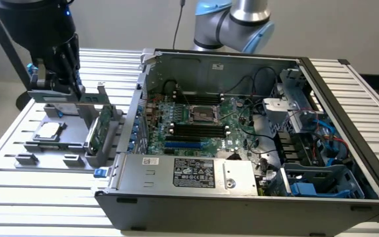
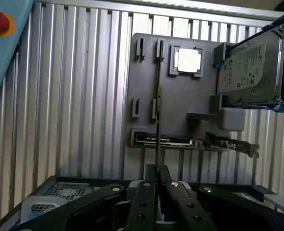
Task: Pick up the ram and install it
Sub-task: 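Pick up the ram and move it above insertion slot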
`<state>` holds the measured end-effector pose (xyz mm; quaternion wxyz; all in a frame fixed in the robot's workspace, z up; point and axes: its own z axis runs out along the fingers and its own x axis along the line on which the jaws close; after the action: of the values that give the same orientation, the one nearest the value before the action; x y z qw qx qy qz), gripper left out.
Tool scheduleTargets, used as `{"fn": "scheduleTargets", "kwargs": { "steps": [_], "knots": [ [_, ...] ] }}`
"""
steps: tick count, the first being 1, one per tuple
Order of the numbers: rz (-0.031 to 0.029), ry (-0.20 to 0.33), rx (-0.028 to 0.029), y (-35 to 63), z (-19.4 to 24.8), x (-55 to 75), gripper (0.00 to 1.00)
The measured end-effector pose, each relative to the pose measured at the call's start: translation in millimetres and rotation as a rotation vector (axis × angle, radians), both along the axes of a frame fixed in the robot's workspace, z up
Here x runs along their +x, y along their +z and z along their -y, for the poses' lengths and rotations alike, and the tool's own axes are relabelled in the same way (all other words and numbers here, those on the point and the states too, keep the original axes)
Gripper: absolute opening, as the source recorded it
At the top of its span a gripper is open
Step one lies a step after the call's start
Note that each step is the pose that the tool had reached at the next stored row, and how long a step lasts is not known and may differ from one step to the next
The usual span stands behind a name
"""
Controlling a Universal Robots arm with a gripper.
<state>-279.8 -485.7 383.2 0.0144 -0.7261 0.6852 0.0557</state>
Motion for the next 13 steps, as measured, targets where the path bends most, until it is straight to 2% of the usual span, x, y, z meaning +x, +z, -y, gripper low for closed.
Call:
{"fn": "scheduleTargets", "kwargs": {
  "steps": [4,13],
  "knots": [
    [0.0,0.004,0.0087,0.0,0.0,18.0,0.14],
    [0.0,0.011,0.0145,0.0,0.0,58.8,0.14]
  ]
}}
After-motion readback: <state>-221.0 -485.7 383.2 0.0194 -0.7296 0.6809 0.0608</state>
